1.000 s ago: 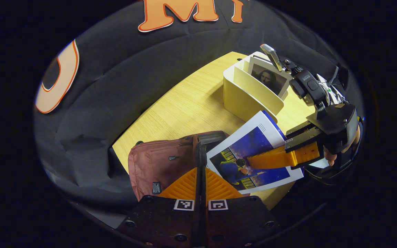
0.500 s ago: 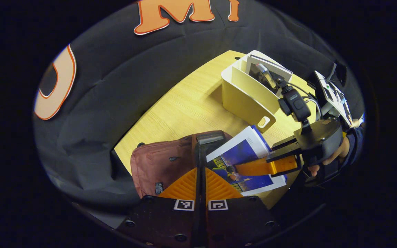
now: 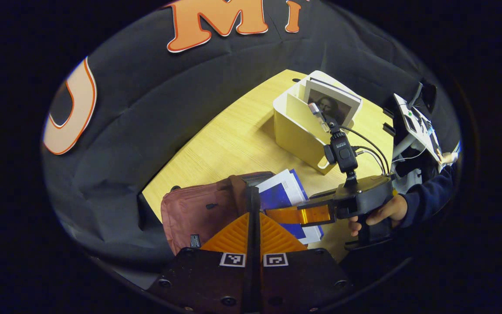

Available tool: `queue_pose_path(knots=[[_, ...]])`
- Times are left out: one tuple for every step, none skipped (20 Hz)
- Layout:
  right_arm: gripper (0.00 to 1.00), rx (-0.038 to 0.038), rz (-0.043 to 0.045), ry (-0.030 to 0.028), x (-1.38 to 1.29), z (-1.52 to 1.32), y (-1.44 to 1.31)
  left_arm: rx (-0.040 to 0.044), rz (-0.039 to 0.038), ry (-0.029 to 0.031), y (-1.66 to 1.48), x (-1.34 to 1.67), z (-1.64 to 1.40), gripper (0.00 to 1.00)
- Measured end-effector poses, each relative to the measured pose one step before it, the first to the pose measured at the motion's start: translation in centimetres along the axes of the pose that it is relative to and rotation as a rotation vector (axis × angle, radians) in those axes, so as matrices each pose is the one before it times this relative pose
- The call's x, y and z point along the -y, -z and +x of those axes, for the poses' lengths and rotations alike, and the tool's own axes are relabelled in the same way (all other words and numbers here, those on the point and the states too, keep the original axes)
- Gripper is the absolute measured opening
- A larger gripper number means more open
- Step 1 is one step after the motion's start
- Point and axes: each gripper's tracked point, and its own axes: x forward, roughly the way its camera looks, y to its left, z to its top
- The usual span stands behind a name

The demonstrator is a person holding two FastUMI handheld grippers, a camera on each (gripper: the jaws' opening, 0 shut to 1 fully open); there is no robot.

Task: Open the schoolbag, grab two books from the bookshelf and put them into the schoolbag.

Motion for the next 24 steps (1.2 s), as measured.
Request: queue_pose_path(knots=[[0.48, -0.00954, 0.01191, -0.00827, -0.014, 0.125, 0.151, -0.00025, -0.00345, 0.00329, 0.059, -0.218, 0.353, 0.01], [0.38, -0.00138, 0.01380, -0.00438, 0.019, 0.339, 0.058, -0.00722, 0.00496, 0.00062, -0.050, -0.025, 0.257, 0.01], [0.38, -0.00316, 0.01891, -0.00163, 0.137, 0.455, 0.131, -0.00491, -0.00447, -0.00416, 0.168, -0.201, 0.227, 0.01], [0.39, 0.01635, 0.01430, -0.00659, -0.142, 0.236, -0.094, -0.00603, 0.00246, 0.00696, 0.073, 0.114, -0.047, 0.01], [0.39, 0.00966, 0.00512, 0.00094, -0.030, 0.307, -0.202, -0.00159, 0.00167, -0.00132, 0.221, -0.038, -0.113, 0.01], [0.40, 0.01500, 0.00445, 0.00587, -0.213, 0.497, -0.226, -0.00276, 0.00339, 0.00506, -0.012, 0.088, 0.110, 0.01], [0.52, 0.00603, 0.00362, 0.01974, 0.260, 0.173, 0.031, -0.00045, -0.00382, 0.00140, -0.121, 0.069, 0.140, 0.01], [0.63, 0.00776, 0.00091, 0.01228, 0.226, 0.319, -0.202, -0.00298, 0.00139, 0.00791, -0.014, 0.109, 0.028, 0.01], [0.74, 0.00216, -0.00933, 0.03575, 0.812, 0.190, -0.238, 0.00275, -0.00463, -0.00139, 0.010, -0.010, 0.098, 0.01], [0.86, -0.00619, -0.01830, 0.05155, 1.041, 0.431, 0.502, -0.00261, -0.00119, 0.00462, 0.024, 0.058, 0.118, 0.01], [0.97, -0.00270, -0.01625, 0.04491, 0.983, 0.099, 0.277, 0.00147, -0.00481, -0.00017, 0.081, -0.084, 0.036, 0.01], [0.97, -0.00357, -0.01418, 0.04444, 0.754, 0.569, 0.285, -0.00239, 0.00003, 0.00557, -0.003, 0.176, 0.165, 0.01], [0.97, -0.01356, -0.00907, 0.05451, 0.826, 0.369, 0.445, 0.00138, -0.00253, 0.00278, 0.073, 0.093, 0.016, 0.01], [0.97, -0.00807, -0.00677, 0.01887, 0.231, 0.208, 0.213, -0.00021, -0.00256, 0.00815, 0.010, 0.135, 0.125, 0.01], [0.97, -0.00606, 0.00034, -0.00344, -0.230, 0.289, 0.050, 0.00052, 0.00081, 0.00263, 0.080, 0.161, -0.112, 0.01], [0.97, 0.00199, 0.00419, -0.00863, -0.060, -0.186, 0.274, 0.00244, -0.00084, 0.00578, -0.135, 0.155, -0.017, 0.01], [0.97, -0.02649, -0.00669, 0.00929, 0.121, 0.073, 0.452, -0.00100, 0.00442, 0.00480, -0.126, 0.111, 0.132, 0.01], [0.97, -0.02475, 0.00395, -0.00824, -0.286, -0.099, 0.569, 0.00272, 0.00111, 0.00200, -0.253, 0.193, -0.056, 0.01], [0.98, -0.02766, 0.00077, 0.01448, -0.204, 0.374, 0.715, 0.00049, 0.01045, 0.00341, 0.016, 0.229, 0.034, 0.01], [0.98, -0.00973, -0.00683, 0.00830, -0.235, 0.347, 0.558, 0.00124, 0.00620, 0.00003, -0.230, 0.174, 0.117, 0.01], [0.98, 0.01240, -0.01440, 0.00283, -0.365, 0.208, 0.098, -0.00465, 0.01234, -0.00026, 0.069, 0.059, 0.123, 0.01], [0.98, 0.01317, -0.02438, 0.00244, 0.013, 0.106, -0.148, -0.00145, -0.00471, 0.00368, -0.084, 0.078, 0.223, 0.01], [0.98, -0.00956, -0.02385, 0.01144, 0.423, -0.426, 0.309, 0.00041, -0.00546, 0.00689, -0.002, 0.068, -0.140, 0.01], [0.98, -0.00431, -0.01363, 0.01282, 0.288, -0.640, 0.051, 0.00271, -0.00751, -0.00006, -0.067, -0.077, 0.066, 0.01]])
